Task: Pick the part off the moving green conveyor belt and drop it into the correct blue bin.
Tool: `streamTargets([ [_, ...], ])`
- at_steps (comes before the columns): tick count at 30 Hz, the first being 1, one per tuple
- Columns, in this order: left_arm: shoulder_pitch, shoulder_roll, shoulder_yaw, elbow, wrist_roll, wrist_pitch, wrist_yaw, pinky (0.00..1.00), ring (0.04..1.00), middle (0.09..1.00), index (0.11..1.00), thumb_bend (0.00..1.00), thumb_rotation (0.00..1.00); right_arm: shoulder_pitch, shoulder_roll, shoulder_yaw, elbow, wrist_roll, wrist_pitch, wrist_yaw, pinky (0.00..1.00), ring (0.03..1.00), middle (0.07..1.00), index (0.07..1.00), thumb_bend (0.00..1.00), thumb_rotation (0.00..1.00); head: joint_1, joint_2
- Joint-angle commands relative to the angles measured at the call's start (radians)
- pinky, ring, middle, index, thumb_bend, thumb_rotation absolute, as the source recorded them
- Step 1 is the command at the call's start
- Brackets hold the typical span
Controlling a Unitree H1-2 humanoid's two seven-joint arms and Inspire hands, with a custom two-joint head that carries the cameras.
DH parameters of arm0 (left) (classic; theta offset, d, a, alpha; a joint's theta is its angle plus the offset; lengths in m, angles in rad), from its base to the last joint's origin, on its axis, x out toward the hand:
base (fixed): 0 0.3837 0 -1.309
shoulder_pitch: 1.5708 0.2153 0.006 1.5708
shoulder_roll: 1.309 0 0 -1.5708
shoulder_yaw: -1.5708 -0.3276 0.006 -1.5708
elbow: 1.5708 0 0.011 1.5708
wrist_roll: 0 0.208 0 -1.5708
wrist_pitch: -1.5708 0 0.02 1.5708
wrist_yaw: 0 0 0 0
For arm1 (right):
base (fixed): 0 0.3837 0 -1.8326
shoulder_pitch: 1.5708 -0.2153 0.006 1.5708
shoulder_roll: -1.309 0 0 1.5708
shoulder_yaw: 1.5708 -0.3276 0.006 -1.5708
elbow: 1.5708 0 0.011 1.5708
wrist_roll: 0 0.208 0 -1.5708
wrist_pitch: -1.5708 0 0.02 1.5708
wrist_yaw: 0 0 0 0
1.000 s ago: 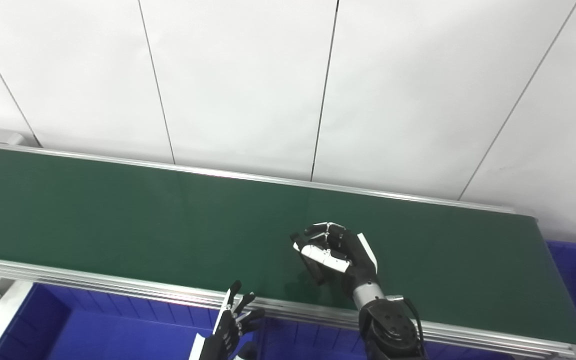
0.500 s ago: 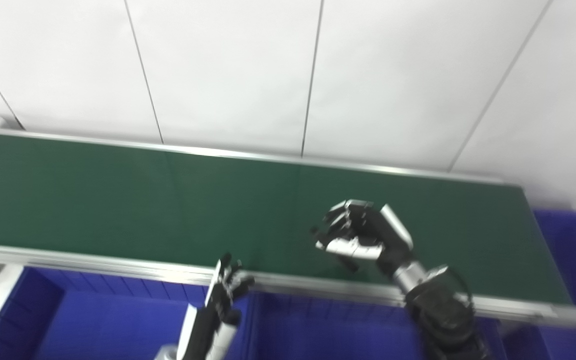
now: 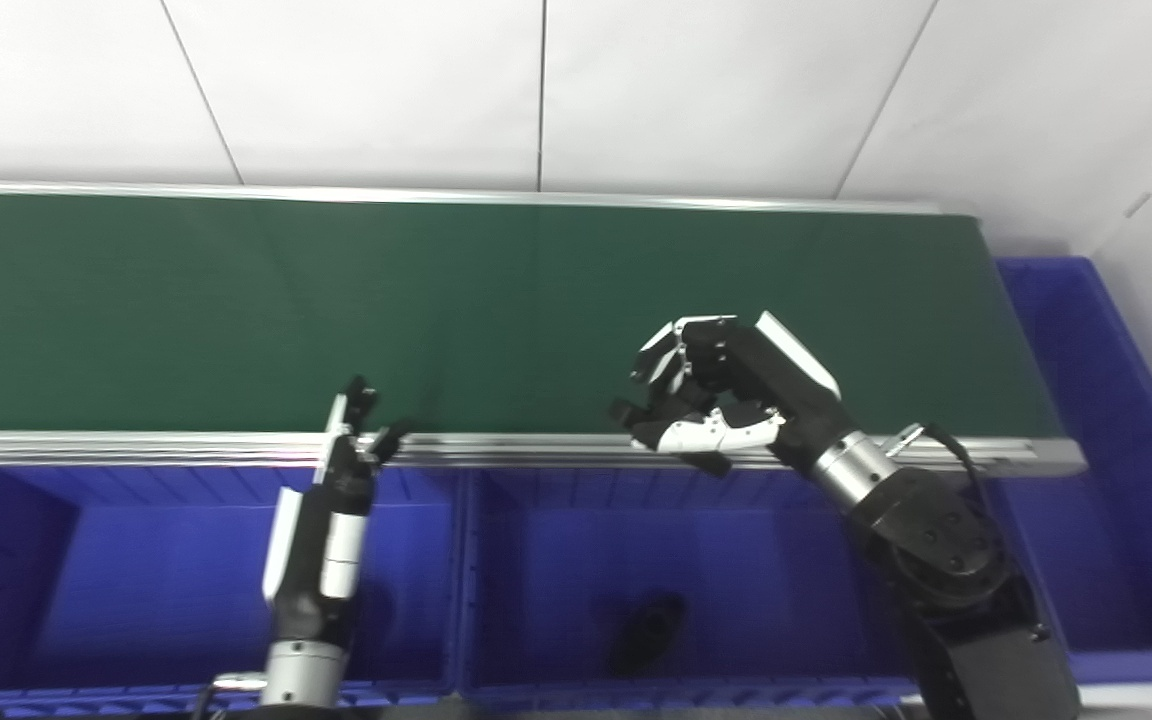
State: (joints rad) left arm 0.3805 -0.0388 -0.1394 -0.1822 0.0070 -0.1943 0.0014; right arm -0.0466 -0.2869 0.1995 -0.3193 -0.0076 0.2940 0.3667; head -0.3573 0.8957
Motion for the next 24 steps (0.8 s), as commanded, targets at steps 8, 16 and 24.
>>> streamTargets([
  [8,-0.008,0.017,0.019,-0.096,-0.058,0.064,-0.034,0.90,0.862,1.000,1.000,0.64,1.00,0.095,0.006,0.027,-0.144,0.025,0.047,0.003,0.14,0.193,0.300,0.489,0.50,0.14,-0.015,0.039],
  [16,0.001,0.030,0.020,-0.129,-0.076,0.097,-0.040,0.90,0.878,1.000,1.000,0.62,1.00,0.171,0.006,0.066,-0.128,-0.008,0.011,-0.012,0.15,0.210,0.313,0.488,0.50,0.14,-0.007,0.051],
  [24,0.011,0.040,0.021,-0.139,-0.055,0.093,-0.045,0.88,0.878,1.000,1.000,0.65,1.00,0.193,-0.006,0.061,-0.041,-0.122,-0.130,-0.065,0.17,0.228,0.317,0.487,0.50,0.14,0.002,0.048],
])
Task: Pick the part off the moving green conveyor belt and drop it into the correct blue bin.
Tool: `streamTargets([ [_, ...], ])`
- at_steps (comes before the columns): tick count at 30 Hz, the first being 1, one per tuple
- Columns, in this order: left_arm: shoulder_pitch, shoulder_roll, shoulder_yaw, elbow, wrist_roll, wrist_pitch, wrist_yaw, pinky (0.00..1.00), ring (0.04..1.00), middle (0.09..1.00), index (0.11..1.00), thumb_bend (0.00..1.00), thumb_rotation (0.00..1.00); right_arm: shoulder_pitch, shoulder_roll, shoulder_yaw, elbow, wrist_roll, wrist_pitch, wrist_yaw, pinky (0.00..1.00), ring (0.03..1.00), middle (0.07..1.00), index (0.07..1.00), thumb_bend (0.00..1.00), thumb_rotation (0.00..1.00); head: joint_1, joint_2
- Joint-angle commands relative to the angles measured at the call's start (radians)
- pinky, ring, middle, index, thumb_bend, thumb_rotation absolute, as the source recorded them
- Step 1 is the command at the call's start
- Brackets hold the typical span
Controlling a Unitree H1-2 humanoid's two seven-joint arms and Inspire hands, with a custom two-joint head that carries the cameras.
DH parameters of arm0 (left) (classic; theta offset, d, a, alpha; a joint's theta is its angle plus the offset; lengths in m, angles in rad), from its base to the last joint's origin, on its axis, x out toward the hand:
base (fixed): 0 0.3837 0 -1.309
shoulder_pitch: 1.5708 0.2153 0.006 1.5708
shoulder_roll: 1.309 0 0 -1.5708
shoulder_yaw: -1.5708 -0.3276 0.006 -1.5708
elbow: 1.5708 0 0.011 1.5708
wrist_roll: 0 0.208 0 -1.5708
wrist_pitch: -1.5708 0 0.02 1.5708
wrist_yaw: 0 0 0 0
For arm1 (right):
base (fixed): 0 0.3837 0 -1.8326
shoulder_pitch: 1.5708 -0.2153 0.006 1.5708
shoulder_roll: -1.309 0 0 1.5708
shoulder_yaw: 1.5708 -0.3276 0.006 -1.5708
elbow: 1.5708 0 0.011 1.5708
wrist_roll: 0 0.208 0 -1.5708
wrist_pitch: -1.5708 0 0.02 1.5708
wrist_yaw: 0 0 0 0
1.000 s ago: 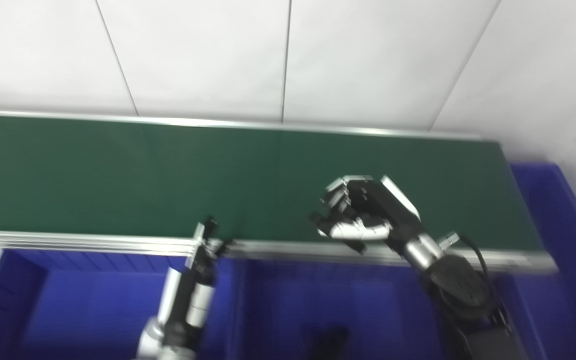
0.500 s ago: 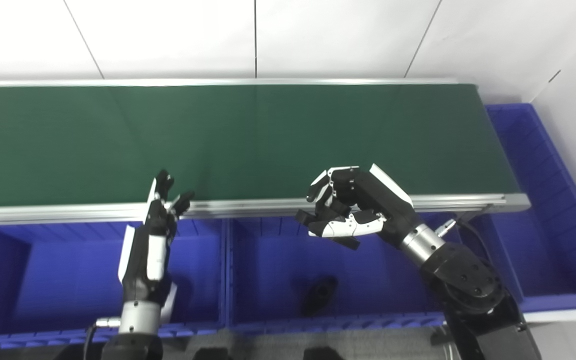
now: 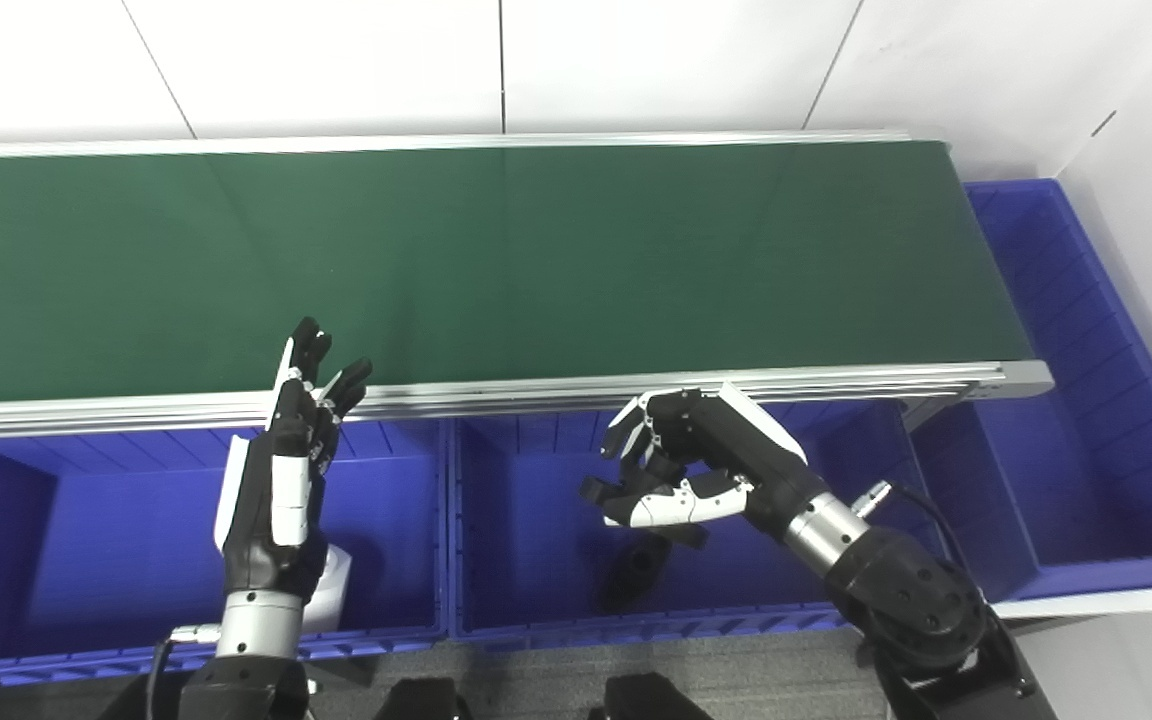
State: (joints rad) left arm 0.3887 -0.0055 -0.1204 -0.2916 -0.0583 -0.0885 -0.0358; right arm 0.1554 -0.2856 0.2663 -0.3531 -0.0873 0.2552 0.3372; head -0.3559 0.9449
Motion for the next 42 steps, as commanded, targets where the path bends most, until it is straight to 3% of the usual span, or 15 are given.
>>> streamTargets([
  [1,0.004,0.008,0.002,-0.031,0.012,-0.012,-0.008,0.88,0.876,1.000,1.000,0.66,1.00,-0.009,-0.010,-0.004,0.002,-0.080,-0.111,-0.052,0.18,0.235,0.322,0.487,0.50,0.14,0.000,-0.001],
  [9,0.017,0.011,0.001,-0.039,0.006,-0.013,-0.011,0.90,0.877,1.000,1.000,0.66,1.00,-0.033,-0.043,0.011,0.119,-0.340,-0.380,-0.193,0.21,0.269,0.369,0.488,0.50,0.13,0.013,-0.004],
  [12,0.020,0.010,-0.001,-0.042,0.009,-0.009,-0.011,0.90,0.872,1.000,1.000,0.67,0.99,-0.045,-0.059,0.020,0.154,-0.467,-0.443,-0.251,0.25,0.317,0.416,0.527,0.51,0.01,0.017,-0.004],
  [14,0.021,0.010,-0.001,-0.045,0.008,-0.002,-0.011,0.91,0.873,1.000,1.000,0.67,0.99,-0.050,-0.070,0.032,0.156,-0.575,-0.439,-0.269,0.29,0.373,0.448,0.527,0.52,0.01,0.018,-0.003],
  [16,0.021,0.008,-0.002,-0.049,0.010,0.004,-0.009,0.91,0.870,1.000,1.000,0.67,0.98,-0.050,-0.080,0.042,0.150,-0.646,-0.423,-0.265,0.26,0.337,0.471,0.501,0.52,0.01,0.019,-0.002],
  [17,0.020,0.007,-0.002,-0.051,0.012,0.007,-0.008,0.91,0.869,1.000,1.000,0.67,0.99,-0.051,-0.085,0.047,0.147,-0.671,-0.417,-0.261,0.32,0.408,0.522,0.611,0.72,0.27,0.019,-0.002],
  [18,0.020,0.006,-0.003,-0.053,0.014,0.009,-0.007,0.91,0.869,0.999,1.000,0.67,0.99,-0.052,-0.094,0.055,0.140,-0.697,-0.403,-0.237,0.34,0.432,0.539,0.648,0.78,0.36,0.019,-0.002],
  [19,0.020,0.005,-0.004,-0.054,0.015,0.011,-0.007,0.90,0.866,0.999,1.000,0.66,0.99,-0.053,-0.099,0.060,0.135,-0.713,-0.394,-0.219,0.48,0.576,0.665,0.736,0.94,0.50,0.019,-0.002],
  [23,0.020,0.005,-0.005,-0.055,0.017,0.017,-0.007,0.90,0.869,1.000,1.000,0.66,1.00,-0.050,-0.105,0.065,0.128,-0.736,-0.383,-0.181,0.62,0.699,0.757,0.782,1.00,0.60,0.023,-0.004],
  [30,0.019,-0.009,-0.005,-0.052,0.020,0.020,0.000,0.88,0.858,0.993,1.000,0.65,1.00,-0.047,-0.107,0.061,0.132,-0.736,-0.397,-0.173,0.67,0.736,0.772,0.797,1.00,0.69,0.027,-0.009],
  [42,0.024,-0.020,-0.013,-0.040,0.033,0.002,-0.001,0.87,0.858,0.990,1.000,0.65,1.00,-0.016,-0.109,0.041,0.065,-0.655,-0.404,-0.147,0.65,0.728,0.766,0.800,1.00,0.73,0.054,-0.025],
])
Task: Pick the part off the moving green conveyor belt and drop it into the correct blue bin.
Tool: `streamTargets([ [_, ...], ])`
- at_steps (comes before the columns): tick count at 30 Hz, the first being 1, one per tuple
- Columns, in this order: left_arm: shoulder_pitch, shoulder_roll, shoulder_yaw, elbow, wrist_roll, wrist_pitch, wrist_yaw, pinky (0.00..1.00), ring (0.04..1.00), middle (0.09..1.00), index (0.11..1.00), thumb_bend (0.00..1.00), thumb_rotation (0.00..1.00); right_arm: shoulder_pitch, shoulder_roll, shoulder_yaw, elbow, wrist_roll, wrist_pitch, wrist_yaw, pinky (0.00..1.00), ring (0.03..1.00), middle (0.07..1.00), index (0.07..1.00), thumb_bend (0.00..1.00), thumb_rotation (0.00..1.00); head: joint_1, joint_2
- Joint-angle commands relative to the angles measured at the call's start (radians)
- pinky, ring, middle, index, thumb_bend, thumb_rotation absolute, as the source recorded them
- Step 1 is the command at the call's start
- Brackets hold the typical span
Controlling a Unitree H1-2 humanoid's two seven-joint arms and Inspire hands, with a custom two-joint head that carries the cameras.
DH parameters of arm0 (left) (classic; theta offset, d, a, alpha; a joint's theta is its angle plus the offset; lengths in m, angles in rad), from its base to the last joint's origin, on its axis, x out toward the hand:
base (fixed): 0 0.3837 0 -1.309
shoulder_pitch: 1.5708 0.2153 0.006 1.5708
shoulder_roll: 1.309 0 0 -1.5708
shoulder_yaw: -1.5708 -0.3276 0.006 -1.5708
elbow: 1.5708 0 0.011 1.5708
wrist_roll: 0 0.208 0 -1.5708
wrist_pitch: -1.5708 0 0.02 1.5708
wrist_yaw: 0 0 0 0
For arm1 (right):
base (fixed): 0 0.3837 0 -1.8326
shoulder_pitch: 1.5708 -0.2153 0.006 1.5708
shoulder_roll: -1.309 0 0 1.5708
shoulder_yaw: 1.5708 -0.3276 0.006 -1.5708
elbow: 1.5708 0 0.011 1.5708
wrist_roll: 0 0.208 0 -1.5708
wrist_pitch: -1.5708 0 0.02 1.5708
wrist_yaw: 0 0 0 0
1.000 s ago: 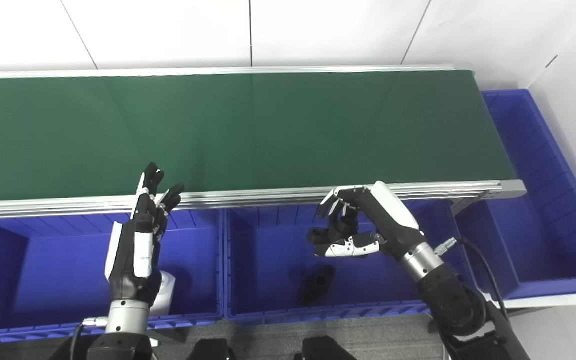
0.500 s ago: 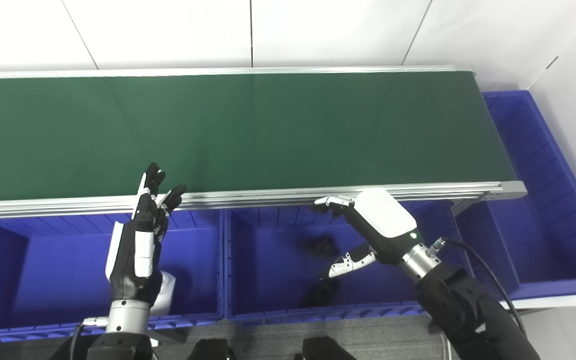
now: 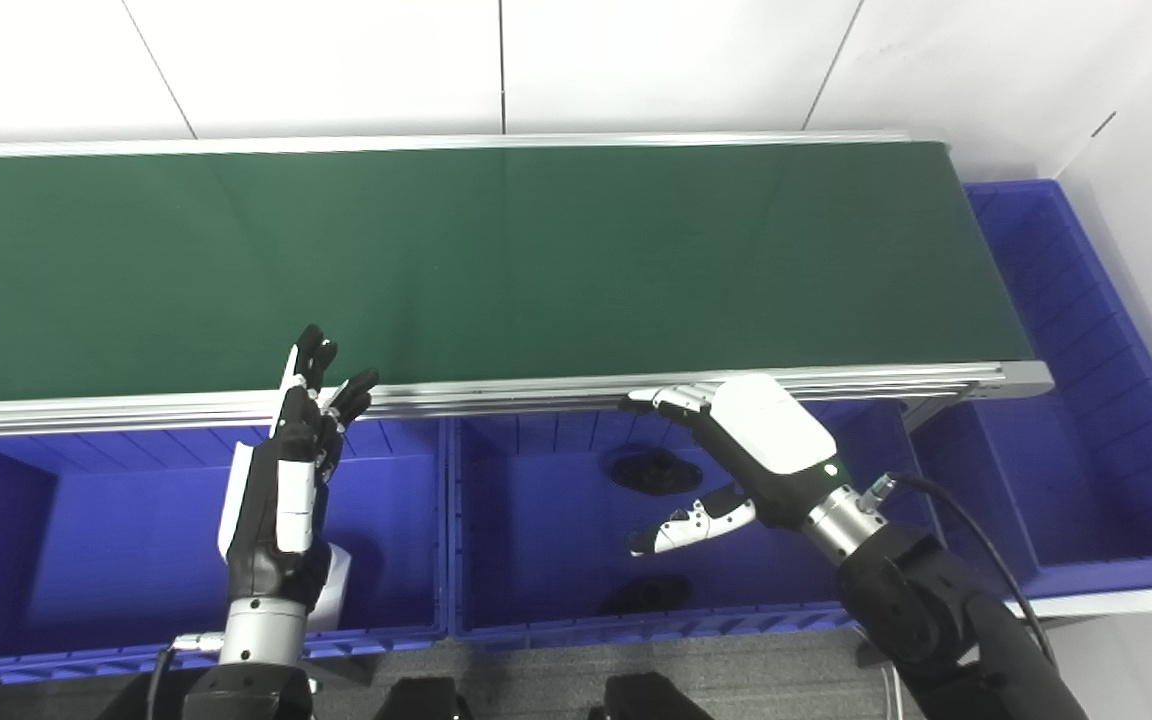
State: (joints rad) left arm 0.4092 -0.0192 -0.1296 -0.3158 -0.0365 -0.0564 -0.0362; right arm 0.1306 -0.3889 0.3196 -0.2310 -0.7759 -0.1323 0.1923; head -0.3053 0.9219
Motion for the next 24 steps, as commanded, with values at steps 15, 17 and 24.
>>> streamTargets([
  [15,0.014,-0.025,-0.020,0.044,0.225,-0.160,0.070,1.00,0.999,1.000,1.000,0.74,1.00,0.292,0.293,-0.203,-0.316,0.653,0.084,-0.118,0.80,0.868,0.906,0.916,0.86,0.95,0.099,-0.087],
  [17,0.018,-0.030,-0.020,0.056,0.246,-0.178,0.081,1.00,1.000,1.000,1.000,0.73,1.00,0.301,0.333,-0.234,-0.272,0.713,0.043,-0.145,0.84,0.895,0.935,0.941,0.80,0.97,0.120,-0.105],
  [24,0.038,-0.061,-0.027,0.102,0.305,-0.257,0.127,1.00,1.000,1.000,1.000,0.69,1.00,0.279,0.366,-0.347,-0.029,0.852,-0.088,-0.174,0.92,0.939,0.974,0.986,0.79,1.00,0.193,-0.165],
])
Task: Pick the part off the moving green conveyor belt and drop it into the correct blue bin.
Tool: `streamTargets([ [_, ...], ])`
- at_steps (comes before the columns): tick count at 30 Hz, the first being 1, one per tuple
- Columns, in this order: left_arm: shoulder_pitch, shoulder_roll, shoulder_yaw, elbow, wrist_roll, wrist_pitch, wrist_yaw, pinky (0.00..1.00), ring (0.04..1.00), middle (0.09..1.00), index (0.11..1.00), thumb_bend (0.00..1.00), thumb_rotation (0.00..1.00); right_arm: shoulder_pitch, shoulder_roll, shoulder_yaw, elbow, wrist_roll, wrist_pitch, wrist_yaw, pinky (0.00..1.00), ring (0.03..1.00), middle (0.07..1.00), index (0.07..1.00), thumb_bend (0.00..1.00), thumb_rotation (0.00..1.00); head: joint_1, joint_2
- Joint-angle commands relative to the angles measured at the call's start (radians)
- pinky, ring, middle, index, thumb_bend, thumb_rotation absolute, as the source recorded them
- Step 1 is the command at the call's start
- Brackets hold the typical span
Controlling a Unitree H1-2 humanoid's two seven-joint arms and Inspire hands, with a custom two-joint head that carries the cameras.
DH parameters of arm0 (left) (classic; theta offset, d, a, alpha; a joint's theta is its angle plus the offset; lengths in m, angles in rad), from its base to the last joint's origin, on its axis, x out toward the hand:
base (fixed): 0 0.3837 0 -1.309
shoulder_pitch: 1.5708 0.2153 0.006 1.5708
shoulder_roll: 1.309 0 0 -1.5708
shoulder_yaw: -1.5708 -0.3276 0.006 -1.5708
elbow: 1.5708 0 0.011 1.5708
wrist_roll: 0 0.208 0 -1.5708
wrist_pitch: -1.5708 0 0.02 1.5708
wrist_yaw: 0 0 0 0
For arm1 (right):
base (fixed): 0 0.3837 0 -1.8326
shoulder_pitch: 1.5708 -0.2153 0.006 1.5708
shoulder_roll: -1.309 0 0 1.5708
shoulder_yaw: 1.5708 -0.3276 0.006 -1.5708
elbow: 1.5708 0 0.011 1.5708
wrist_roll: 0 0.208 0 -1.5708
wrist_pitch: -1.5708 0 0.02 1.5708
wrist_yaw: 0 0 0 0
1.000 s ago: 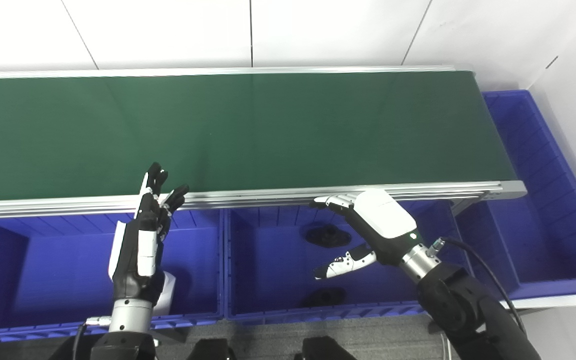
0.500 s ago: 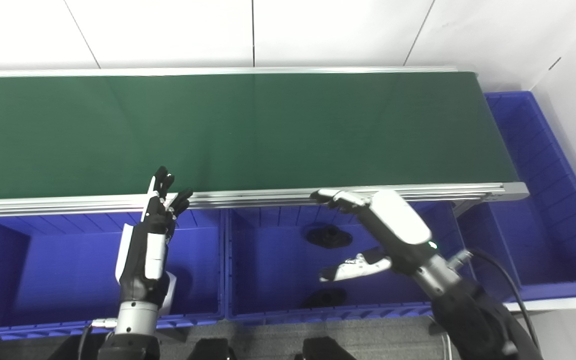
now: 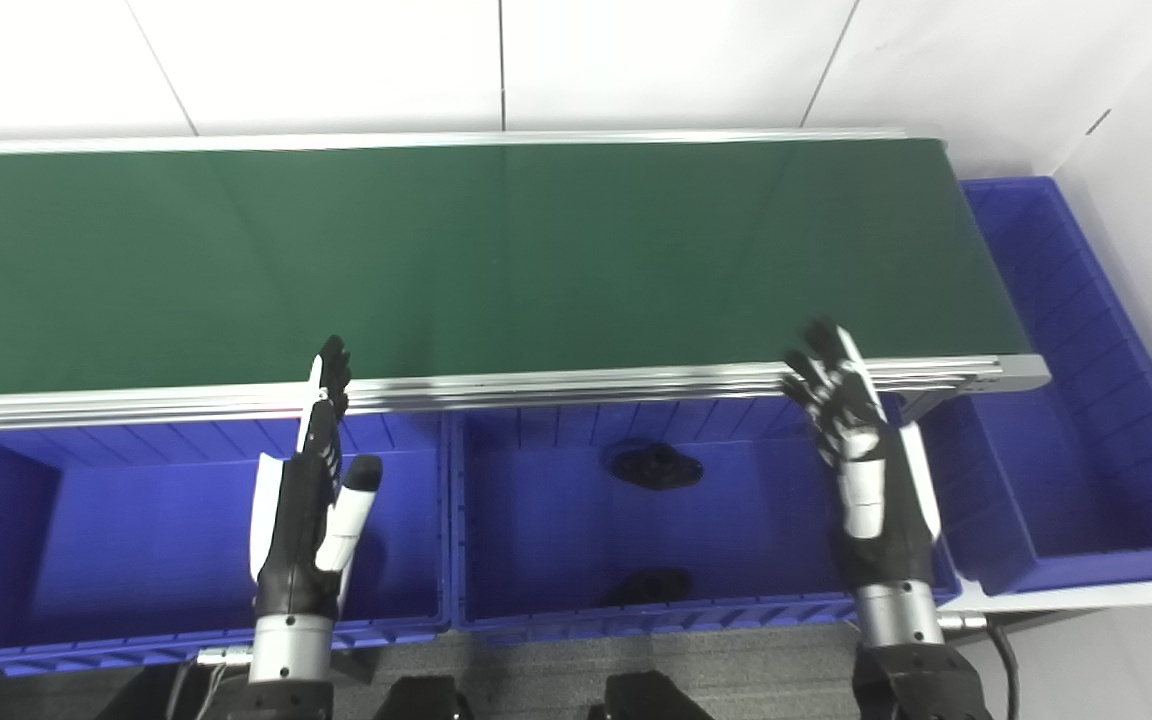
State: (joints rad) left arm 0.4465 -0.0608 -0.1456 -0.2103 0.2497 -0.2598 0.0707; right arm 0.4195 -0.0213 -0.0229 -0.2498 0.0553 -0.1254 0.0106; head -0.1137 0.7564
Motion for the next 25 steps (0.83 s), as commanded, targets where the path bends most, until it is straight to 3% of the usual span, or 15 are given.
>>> streamTargets([
  [1,0.002,-0.022,-0.013,0.001,0.023,-0.060,0.026,1.00,1.000,1.000,1.000,0.69,1.00,-0.013,-0.004,-0.008,0.005,0.026,-0.108,0.012,0.91,0.935,0.973,0.985,0.79,0.99,0.001,0.001],
  [3,0.008,-0.031,-0.016,0.018,0.040,-0.075,0.041,1.00,1.000,1.000,1.000,0.69,1.00,-0.020,-0.015,-0.011,0.047,0.025,-0.148,0.019,0.90,0.935,0.979,0.991,0.79,0.99,0.031,-0.033],
  [13,0.006,-0.039,-0.025,0.092,0.034,-0.135,0.051,1.00,1.000,1.000,1.000,0.68,1.00,-0.029,-0.044,-0.014,0.161,-0.027,-0.270,0.018,0.89,0.940,0.988,1.000,0.82,1.00,0.075,-0.106],
  [19,-0.001,-0.040,-0.027,0.111,0.044,-0.154,0.060,1.00,1.000,1.000,1.000,0.67,1.00,-0.032,-0.064,-0.006,0.184,-0.031,-0.299,0.032,0.91,0.951,0.999,1.000,0.78,0.98,0.088,-0.121],
  [25,-0.001,-0.043,-0.030,0.110,0.041,-0.157,0.058,1.00,1.000,1.000,1.000,0.66,1.00,-0.029,-0.072,-0.001,0.175,-0.035,-0.298,0.036,0.91,0.948,0.999,1.000,0.76,0.98,0.086,-0.106],
])
